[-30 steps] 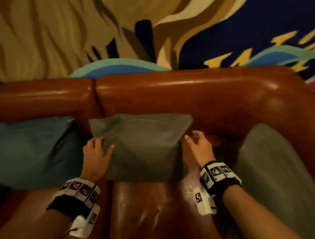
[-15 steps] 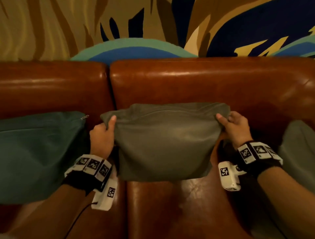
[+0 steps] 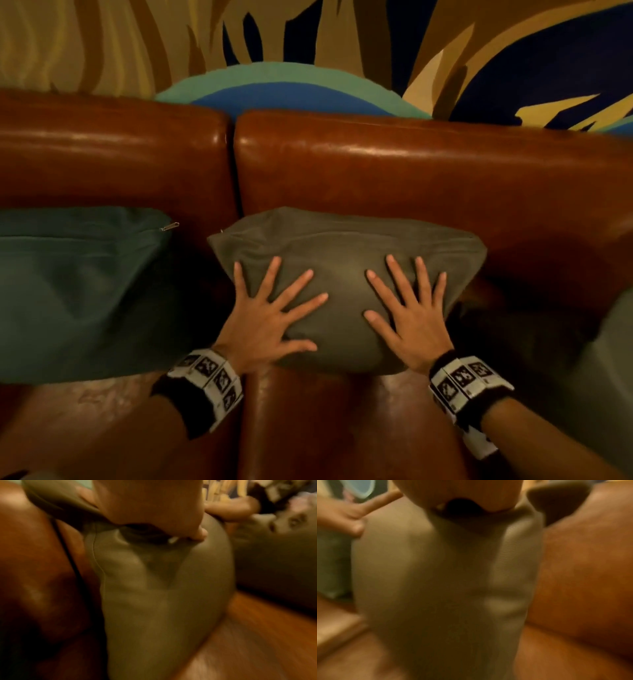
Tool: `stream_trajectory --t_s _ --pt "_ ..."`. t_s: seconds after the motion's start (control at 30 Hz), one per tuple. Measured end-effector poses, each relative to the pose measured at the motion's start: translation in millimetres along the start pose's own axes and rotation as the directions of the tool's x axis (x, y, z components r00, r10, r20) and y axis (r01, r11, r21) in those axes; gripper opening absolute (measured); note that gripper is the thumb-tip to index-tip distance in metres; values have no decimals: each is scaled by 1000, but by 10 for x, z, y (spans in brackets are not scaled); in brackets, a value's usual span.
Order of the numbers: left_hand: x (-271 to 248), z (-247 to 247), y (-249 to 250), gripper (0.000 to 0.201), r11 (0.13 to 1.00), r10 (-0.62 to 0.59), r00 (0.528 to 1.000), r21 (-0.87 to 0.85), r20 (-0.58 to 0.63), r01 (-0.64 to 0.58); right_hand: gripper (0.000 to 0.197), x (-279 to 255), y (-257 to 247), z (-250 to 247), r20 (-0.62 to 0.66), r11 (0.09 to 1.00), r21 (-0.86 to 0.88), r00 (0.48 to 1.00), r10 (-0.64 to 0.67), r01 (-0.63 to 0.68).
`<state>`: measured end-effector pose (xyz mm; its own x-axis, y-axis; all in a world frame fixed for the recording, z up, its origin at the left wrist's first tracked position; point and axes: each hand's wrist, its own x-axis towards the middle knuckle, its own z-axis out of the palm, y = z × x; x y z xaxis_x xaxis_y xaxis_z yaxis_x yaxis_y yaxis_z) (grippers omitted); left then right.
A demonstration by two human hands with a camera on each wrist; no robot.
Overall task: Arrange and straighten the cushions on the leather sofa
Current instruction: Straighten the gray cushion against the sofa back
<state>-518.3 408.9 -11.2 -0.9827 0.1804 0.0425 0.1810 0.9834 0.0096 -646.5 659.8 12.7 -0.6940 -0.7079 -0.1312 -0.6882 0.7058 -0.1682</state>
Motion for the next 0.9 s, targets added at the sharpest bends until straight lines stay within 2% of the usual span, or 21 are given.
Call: stream_trajectory --t_s 0.03,0.1,0.2,0.3,0.37,0.43,0.5,0.57,0.6,0.67,0.73,0.77,0.83,0.87,0.9 --pt "156 51 -56 85 998 -58 998 9 34 57 67 167 102 18 13 1000 -4 1000 -11 11" --pt "481 168 -187 88 990 -131 991 59 11 130 71 548 295 31 6 1000 -27 1000 -11 11" --pt "786 272 -340 91 980 -149 988 136 36 143 72 895 433 36 14 998 -63 1000 -11 11" --pt "694 189 -288 91 978 -146 987 161 73 132 73 804 337 46 30 996 -84 1000 1 1" --pt "513 121 -154 88 974 -184 983 137 22 179 72 598 228 47 -60 995 -94 998 13 -19" --pt "303 81 2 86 975 -183 982 117 -49 188 68 305 149 64 -168 991 -117 982 -91 72" --pt "57 127 74 93 992 -84 994 87 -72 90 70 -63 146 197 -207 944 -180 927 -312 277" --pt "-53 265 -66 114 995 28 998 97 58 -34 87 -167 248 319 -88 876 -271 896 -435 399" --pt "18 270 -155 125 997 25 987 70 158 -36 96 -59 332 358 -31 858 -309 897 -441 410" --pt "285 229 -303 138 995 -89 946 77 311 69 103 305 474 417 18 869 -333 924 -381 365" --pt "462 210 -344 131 982 -162 887 161 433 101 103 565 518 379 101 872 -354 941 -324 339" --pt "490 140 -344 128 985 -145 876 150 459 85 102 600 505 348 133 872 -345 938 -321 348" --pt "395 -10 -359 119 996 -52 917 93 394 17 91 486 462 222 132 868 -301 918 -373 396" --pt "291 -28 -399 109 998 -55 938 34 343 46 82 402 487 172 67 883 -257 918 -390 394" --pt "218 -92 -476 97 994 -84 965 -48 247 98 72 364 552 72 -38 924 -174 935 -353 342"
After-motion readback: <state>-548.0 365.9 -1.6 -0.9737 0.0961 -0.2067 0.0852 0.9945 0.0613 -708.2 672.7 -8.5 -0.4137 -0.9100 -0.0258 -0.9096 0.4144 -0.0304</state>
